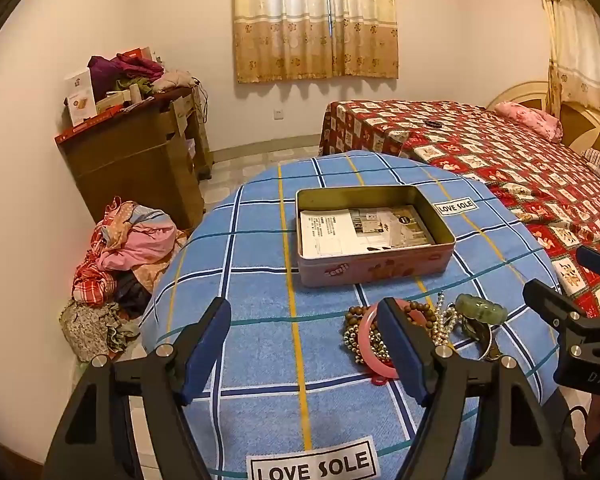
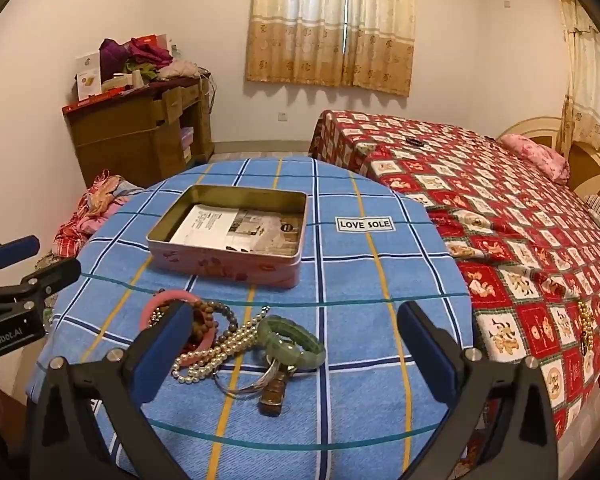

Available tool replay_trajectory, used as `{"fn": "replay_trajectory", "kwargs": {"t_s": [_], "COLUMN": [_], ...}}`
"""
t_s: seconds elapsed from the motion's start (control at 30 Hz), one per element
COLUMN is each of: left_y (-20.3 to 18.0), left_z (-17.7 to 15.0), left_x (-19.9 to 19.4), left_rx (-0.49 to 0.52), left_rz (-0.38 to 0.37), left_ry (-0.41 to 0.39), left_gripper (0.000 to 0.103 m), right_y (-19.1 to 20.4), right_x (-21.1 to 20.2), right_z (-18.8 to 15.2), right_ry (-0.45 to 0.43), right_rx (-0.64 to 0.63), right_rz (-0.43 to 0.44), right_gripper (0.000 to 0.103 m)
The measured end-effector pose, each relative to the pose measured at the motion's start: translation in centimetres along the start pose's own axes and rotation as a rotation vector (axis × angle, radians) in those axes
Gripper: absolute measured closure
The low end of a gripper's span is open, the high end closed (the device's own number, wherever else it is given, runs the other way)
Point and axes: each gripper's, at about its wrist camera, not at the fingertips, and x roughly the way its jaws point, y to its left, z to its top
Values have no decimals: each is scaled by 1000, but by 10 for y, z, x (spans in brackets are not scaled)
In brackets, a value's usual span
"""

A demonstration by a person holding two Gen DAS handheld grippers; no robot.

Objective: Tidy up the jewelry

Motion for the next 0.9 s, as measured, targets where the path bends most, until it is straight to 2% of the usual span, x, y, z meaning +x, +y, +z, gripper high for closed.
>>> {"fn": "replay_trajectory", "kwargs": {"t_s": [0.9], "left_y": [5], "left_z": [2], "left_x": [0], "left_rx": [-10], "left_rz": [9], "left_ry": [-6], "left_gripper": [27], "right_y": [3], "right_x": [2], "right_z": [-1], "right_ry": [2], "right_rx": [-7], "right_rz": [3], "right_gripper": [0]}}
